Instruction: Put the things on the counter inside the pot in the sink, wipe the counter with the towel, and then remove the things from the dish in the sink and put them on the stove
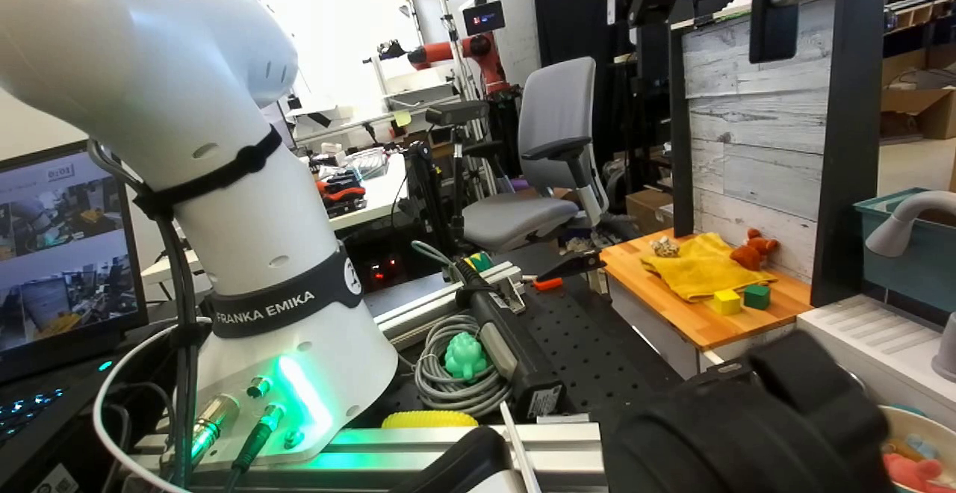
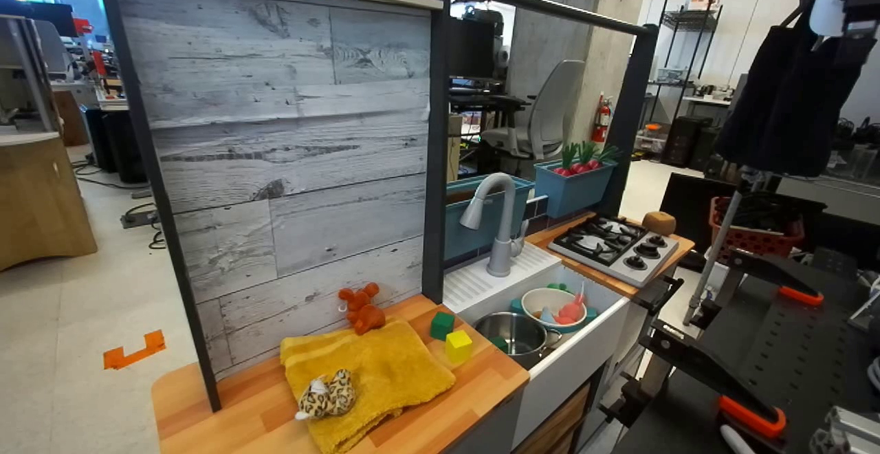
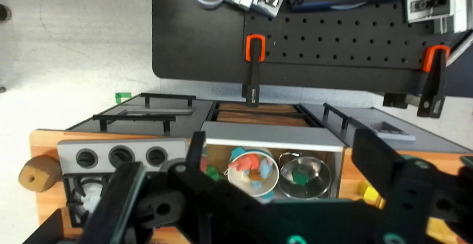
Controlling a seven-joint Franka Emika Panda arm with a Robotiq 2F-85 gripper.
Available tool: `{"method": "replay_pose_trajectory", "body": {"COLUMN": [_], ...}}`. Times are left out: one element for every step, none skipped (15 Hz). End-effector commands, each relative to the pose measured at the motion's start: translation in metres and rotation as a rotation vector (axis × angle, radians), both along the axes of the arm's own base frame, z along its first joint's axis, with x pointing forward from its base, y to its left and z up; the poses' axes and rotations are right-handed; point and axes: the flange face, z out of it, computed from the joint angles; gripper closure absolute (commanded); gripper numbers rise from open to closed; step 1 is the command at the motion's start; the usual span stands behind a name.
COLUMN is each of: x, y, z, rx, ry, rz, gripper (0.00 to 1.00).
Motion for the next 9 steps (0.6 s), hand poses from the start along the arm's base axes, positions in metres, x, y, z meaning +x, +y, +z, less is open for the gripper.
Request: {"method": "replay_pose_trajectory", "body": {"x": [0.043,0.057,0.072,0.084,0.096,0.104,0.077,0.086,0.093], "y": [0.063,0.086,0.111,0.135,0.157,0.169,0.151,0.167,0.173], "z": [-0.004,-0.005,-0.007,-0.010,-0.014,-0.016,-0.011,-0.014,-0.018], "rx": [-0.045,-0.056,-0.065,-0.066,-0.060,-0.059,-0.076,-0.074,-0.072], "ry": [-0.164,-0.194,-0.217,-0.222,-0.215,-0.186,-0.210,-0.205,-0.198], "rz": [-0.022,-0.004,0.013,0.025,0.039,0.064,0.056,0.071,0.079], "gripper": [0.00,0.00,0.00,0.00,0.00,0.00,0.00,0.00,0.00]}}
